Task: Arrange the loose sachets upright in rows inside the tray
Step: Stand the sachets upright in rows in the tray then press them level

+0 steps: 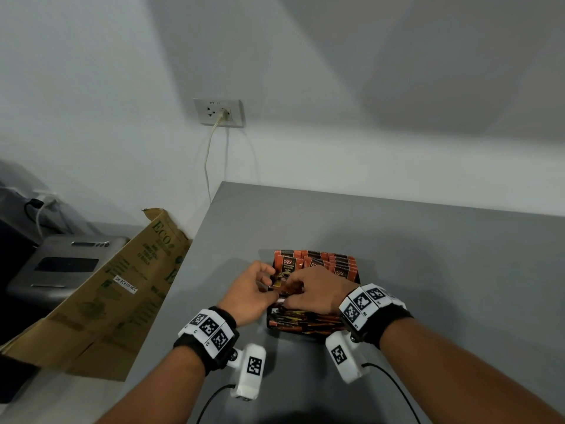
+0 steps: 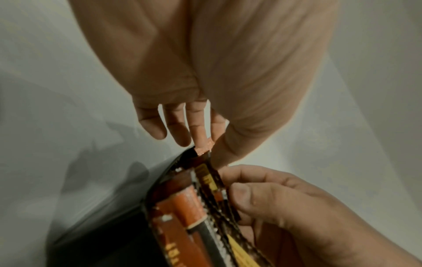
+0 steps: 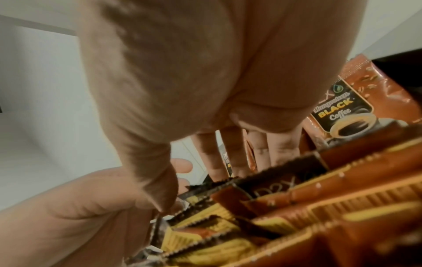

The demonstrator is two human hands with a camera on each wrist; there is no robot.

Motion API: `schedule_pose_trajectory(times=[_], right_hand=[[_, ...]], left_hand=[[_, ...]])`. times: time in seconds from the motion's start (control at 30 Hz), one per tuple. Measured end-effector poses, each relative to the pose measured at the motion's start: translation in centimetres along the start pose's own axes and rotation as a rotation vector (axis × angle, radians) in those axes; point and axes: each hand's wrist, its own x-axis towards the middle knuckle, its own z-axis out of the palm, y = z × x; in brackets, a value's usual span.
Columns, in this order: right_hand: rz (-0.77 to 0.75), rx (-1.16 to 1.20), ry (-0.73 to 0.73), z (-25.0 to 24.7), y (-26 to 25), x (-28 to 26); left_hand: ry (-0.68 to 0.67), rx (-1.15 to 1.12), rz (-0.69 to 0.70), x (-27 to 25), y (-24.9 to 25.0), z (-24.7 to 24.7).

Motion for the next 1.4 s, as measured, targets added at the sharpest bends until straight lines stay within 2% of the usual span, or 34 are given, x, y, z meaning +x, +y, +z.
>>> schedule_pose_trajectory(times=[0.2,0.37,0.57,0.7,0.8,0.97,1.03,1.13,1.23,1.3,1.4], right_hand=[[-0.040,-0.073,0.033,0.1,-0.1,0.2],[-0.071,-0.175,0.138,0.1,-0.2,0.2],[-0.108,-0.046,0.202,-1.4,-0.1,-0.7],[-0.076,0.215,0.270,-3.4,-0.2,-1.6],[-0.088,0.375,0.246,-4.3,-0.5,-2.0],[-0.076,0.312,0.342,-4.6,-0.7,-2.8],[-0.101,0.210,0.348,-4.5,-0.6,-3.3],[-0.141,0.010,0.384,-4.0,-0.6,-3.6],[-0.178,0.013,0.399,-4.0,-0.2,-3.7],[-0.194,-0.016,0.364,-4.1,0.0,-3.9],[-0.205,0.007,0.308,-4.2,0.0,-4.2]], left_hand=[[0.050,-0.014,0.001,0.0,-0.6,0.3],[0.033,-0.049,-0.014,-0.1,-0.1,0.1],[0.073,-0.113,0.028,-0.2,0.4,-0.2],[0.080,-0.394,0.021,0.3,2.2,-0.3],[-0.086,-0.746,-0.066,0.7,4.4,0.6],[-0.154,-0.987,-0.193,1.1,7.4,2.1],[-0.166,-1.047,-0.229,1.0,8.0,2.4],[-0.252,-1.102,-0.199,1.0,8.3,2.7],[-0.346,-1.206,-0.175,0.8,8.6,2.5],[-0.332,-1.234,-0.189,0.9,8.5,2.4],[-0.237,-1.130,-0.261,1.2,8.3,2.5]])
